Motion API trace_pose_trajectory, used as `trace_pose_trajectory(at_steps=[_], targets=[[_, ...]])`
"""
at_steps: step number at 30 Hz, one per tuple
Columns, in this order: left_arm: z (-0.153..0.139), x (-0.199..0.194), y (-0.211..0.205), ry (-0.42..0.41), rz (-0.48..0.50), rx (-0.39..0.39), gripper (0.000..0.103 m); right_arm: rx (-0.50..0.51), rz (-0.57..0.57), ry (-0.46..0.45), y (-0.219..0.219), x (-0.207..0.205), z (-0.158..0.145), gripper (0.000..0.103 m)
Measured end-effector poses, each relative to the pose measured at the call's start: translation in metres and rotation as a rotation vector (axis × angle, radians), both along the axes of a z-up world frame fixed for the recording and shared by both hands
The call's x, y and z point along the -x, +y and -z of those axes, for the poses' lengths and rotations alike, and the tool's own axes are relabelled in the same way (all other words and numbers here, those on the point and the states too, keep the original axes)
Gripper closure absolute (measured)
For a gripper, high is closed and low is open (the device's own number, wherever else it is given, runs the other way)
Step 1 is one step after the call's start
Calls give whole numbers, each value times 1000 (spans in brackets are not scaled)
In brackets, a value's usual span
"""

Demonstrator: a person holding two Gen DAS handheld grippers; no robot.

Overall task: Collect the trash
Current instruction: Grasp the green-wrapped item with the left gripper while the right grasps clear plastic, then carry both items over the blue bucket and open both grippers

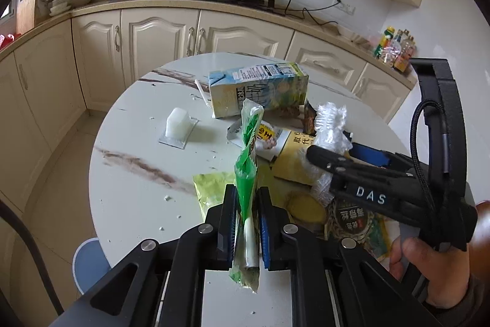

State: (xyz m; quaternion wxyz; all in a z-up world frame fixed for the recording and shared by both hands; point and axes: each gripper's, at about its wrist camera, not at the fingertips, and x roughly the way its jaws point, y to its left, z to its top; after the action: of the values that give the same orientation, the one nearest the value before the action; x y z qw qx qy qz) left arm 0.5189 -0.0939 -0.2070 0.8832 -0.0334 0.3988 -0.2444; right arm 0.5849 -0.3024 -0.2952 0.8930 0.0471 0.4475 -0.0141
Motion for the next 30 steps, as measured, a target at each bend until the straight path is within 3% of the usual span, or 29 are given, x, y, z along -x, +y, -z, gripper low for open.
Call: trace_pose_trajectory(at_steps=[1, 2, 3, 4, 6, 12, 21, 25, 30], targets=[[-2, 3, 2, -2, 6, 10, 94, 8, 5, -6, -1, 2, -1, 39], [-2, 4, 3, -2, 7, 18, 94, 2, 4, -16, -3, 4, -2, 53], [-4, 7, 5, -5, 9, 27, 94, -10, -1, -25, -5, 6, -4, 60], [-5, 8, 6, -11, 11, 36, 94, -16, 0, -26, -7, 7, -5, 60], [-11, 15, 10, -30, 24, 57, 94, -30, -8, -34, -9, 11, -7, 76], [-25, 31, 21, -72, 43, 104, 94, -27, 5, -78, -12, 24, -21, 80], [-54, 66, 66, -151, 0, 186, 94, 26, -8, -237, 19, 53, -85, 80], [-61, 84, 98, -185, -32, 217, 94, -3, -95, -286, 56, 61, -113, 80], [-61, 115, 158, -213, -125, 213, 94, -50, -249, -281, 130, 59, -115, 80]])
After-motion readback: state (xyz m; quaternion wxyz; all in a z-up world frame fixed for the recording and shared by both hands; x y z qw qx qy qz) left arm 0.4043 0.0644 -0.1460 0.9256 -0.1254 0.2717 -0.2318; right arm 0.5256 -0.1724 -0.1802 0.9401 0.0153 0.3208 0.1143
